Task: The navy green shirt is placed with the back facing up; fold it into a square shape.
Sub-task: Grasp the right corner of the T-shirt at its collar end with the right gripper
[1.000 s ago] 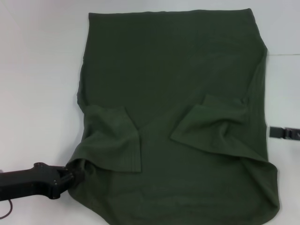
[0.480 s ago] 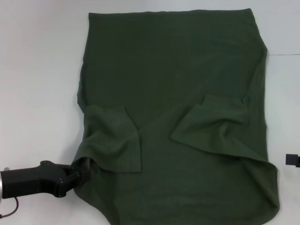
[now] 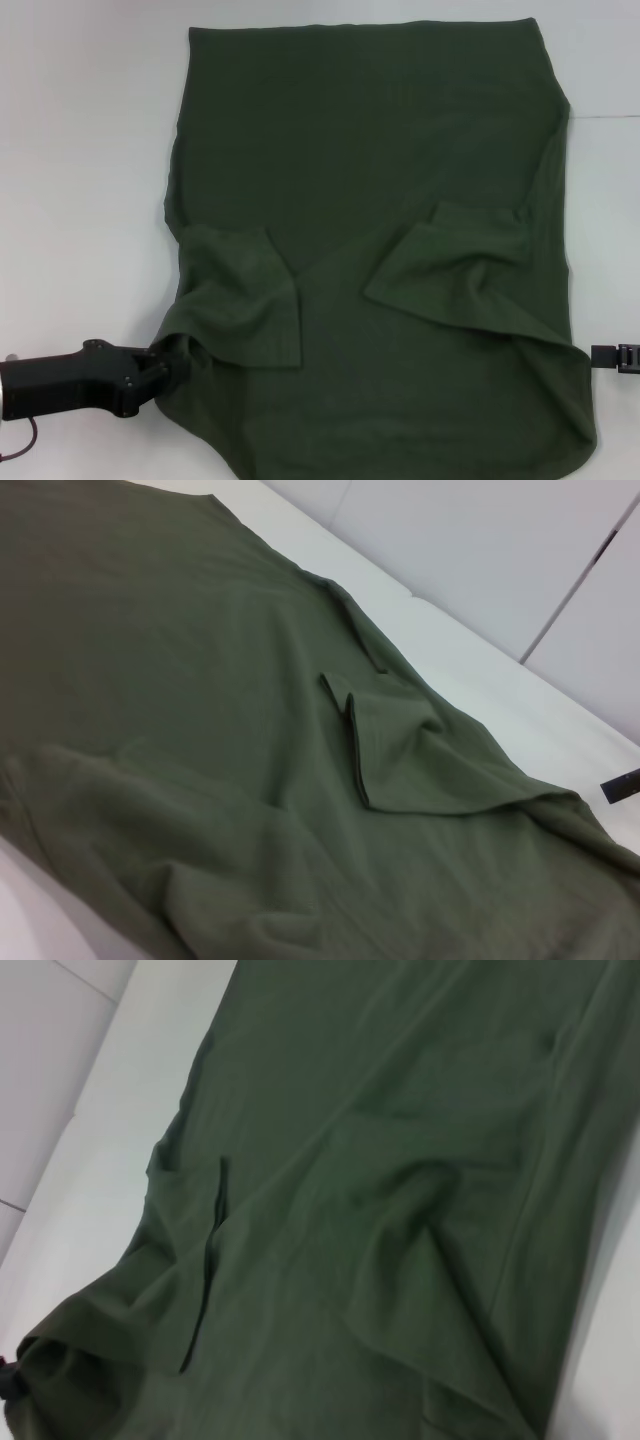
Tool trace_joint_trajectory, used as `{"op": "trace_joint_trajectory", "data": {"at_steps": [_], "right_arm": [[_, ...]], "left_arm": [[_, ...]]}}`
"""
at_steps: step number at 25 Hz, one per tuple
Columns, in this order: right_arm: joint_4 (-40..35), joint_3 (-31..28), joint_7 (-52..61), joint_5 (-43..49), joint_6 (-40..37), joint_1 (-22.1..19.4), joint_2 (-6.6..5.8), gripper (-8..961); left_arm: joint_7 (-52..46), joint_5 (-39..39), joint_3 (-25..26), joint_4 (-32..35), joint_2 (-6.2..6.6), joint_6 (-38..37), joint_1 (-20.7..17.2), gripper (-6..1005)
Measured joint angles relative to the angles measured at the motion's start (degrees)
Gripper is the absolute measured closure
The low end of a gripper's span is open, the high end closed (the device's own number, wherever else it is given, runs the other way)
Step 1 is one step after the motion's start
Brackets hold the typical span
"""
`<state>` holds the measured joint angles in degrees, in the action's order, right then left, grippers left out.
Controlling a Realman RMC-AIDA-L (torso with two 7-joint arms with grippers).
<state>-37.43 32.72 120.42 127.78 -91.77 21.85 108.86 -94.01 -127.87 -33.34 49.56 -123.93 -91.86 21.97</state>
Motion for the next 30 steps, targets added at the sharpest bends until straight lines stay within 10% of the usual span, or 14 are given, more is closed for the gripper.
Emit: {"op": "trace_joint_trajectory", "data": {"at_steps": [30], "right_arm": [[6.45,1.10,-4.48,2.19,-0.73,8.12,2.46,56]], "left_arm": [[0.52,0.01,0.11,-0.17,0.09,1.17,0.53,968]]}}
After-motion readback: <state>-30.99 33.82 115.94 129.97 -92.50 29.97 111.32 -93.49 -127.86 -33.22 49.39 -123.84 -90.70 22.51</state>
